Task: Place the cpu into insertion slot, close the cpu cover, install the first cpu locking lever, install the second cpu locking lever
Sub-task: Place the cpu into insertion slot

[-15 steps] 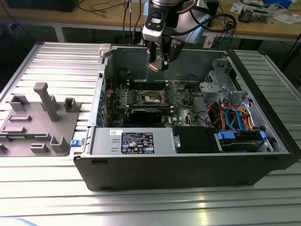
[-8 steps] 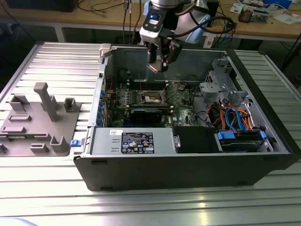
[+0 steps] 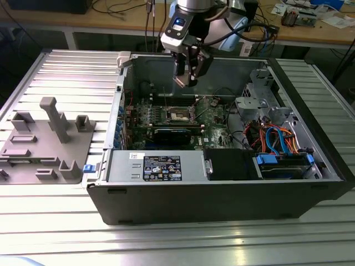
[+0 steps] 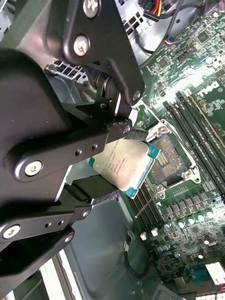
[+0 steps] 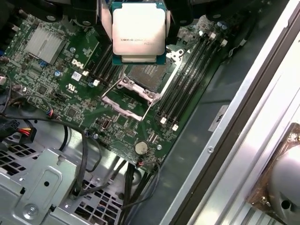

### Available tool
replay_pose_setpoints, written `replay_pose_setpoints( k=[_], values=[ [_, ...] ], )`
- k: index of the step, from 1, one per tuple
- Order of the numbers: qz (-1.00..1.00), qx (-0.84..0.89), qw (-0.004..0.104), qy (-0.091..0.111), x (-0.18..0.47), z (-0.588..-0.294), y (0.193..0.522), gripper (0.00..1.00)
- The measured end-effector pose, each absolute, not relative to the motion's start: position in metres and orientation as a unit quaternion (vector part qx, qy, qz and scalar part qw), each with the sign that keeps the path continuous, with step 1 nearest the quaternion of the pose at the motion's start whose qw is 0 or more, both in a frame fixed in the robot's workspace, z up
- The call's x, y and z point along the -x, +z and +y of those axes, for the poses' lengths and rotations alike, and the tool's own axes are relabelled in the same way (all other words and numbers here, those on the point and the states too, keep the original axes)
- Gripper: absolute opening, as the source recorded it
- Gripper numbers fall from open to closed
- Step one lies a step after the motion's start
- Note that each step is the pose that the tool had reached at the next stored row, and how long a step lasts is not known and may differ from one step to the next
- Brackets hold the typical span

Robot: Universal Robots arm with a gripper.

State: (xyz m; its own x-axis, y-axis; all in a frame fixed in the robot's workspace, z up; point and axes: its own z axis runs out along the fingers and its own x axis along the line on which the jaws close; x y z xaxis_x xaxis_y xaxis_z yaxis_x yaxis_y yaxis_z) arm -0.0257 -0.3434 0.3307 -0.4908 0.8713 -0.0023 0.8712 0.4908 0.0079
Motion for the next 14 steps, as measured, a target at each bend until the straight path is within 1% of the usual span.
replay_pose_setpoints(
  k=[14],
  values=[
    [0.807, -0.591, 0.003, 0.001, 0.0257, -0.3434, 0.3203, 0.54]
  ],
)
